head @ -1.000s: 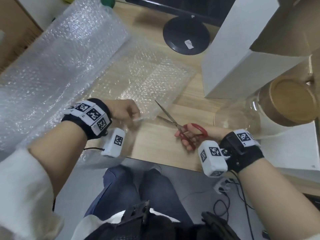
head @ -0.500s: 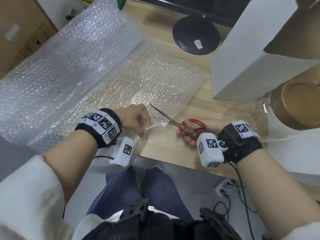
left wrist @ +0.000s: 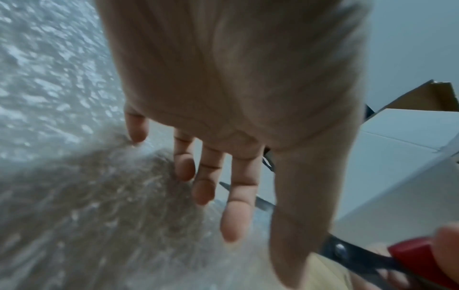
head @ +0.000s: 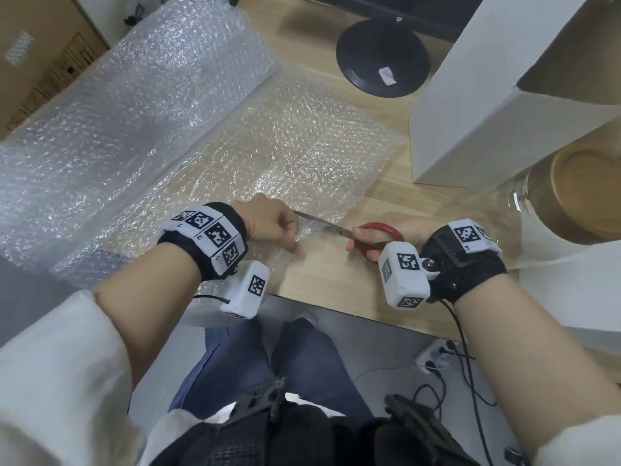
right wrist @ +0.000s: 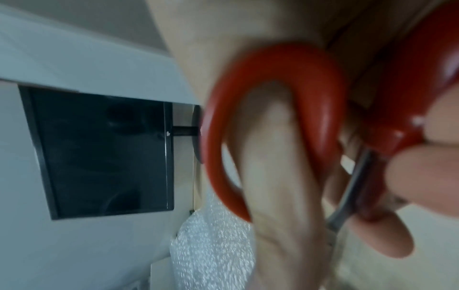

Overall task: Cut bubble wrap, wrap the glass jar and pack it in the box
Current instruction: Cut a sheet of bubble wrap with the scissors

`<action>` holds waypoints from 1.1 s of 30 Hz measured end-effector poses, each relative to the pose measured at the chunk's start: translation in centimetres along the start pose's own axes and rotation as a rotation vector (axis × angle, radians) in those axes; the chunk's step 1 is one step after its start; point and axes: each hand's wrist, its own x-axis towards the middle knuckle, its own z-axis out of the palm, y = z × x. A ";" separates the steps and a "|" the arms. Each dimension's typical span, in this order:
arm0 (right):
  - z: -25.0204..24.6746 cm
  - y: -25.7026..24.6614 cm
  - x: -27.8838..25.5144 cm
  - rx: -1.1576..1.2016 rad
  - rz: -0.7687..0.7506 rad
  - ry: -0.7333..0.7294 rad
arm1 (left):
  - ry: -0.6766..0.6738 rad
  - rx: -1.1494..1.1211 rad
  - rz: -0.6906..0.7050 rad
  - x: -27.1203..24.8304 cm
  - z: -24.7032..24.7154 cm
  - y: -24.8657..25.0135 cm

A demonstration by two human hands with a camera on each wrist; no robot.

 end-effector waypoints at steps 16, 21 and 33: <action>3.1 -1.6 1.8 -0.128 0.008 0.010 | 0.110 0.136 0.214 -0.7 -0.1 1.0; 2.7 -2.1 1.6 -0.173 -0.014 0.014 | 0.069 0.183 0.246 -0.8 -0.4 0.9; 2.1 -2.4 1.2 -0.078 0.113 -0.027 | 0.088 0.050 0.354 -1.9 0.0 0.7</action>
